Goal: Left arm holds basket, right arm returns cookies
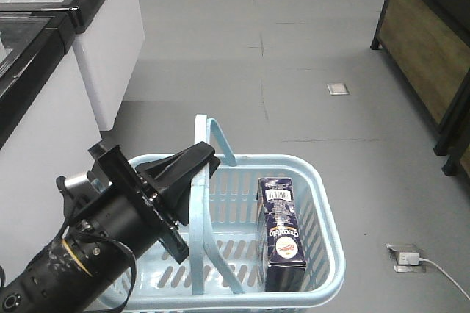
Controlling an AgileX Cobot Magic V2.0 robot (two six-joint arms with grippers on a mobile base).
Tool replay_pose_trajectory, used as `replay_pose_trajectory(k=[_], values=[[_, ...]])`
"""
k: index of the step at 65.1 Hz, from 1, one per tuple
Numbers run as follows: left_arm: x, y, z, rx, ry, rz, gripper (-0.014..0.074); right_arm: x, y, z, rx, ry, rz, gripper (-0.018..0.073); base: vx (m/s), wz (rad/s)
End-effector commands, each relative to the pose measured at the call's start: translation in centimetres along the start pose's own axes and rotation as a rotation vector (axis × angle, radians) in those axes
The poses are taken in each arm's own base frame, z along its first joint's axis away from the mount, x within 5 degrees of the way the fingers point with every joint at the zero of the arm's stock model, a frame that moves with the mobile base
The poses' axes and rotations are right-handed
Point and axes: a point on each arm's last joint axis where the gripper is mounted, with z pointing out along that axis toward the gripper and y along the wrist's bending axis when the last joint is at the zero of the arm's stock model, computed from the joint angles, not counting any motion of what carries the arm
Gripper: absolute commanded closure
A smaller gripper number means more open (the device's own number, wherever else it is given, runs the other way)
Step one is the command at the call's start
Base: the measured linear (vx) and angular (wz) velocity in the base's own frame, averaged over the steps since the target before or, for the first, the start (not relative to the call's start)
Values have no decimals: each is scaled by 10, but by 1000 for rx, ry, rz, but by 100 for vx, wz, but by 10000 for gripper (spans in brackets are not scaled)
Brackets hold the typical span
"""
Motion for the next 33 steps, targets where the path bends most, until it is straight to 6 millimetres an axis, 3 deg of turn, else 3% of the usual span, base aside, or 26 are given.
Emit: replay_pose_trajectory(k=[1,33], values=[[11,-41,-2,340,83,-15,599,-1,0,0,-2,-66,-12,565,0,0],[10,-42,-2,343,74,-17,599,-1,0,0,-2,-66,-12,565,0,0]])
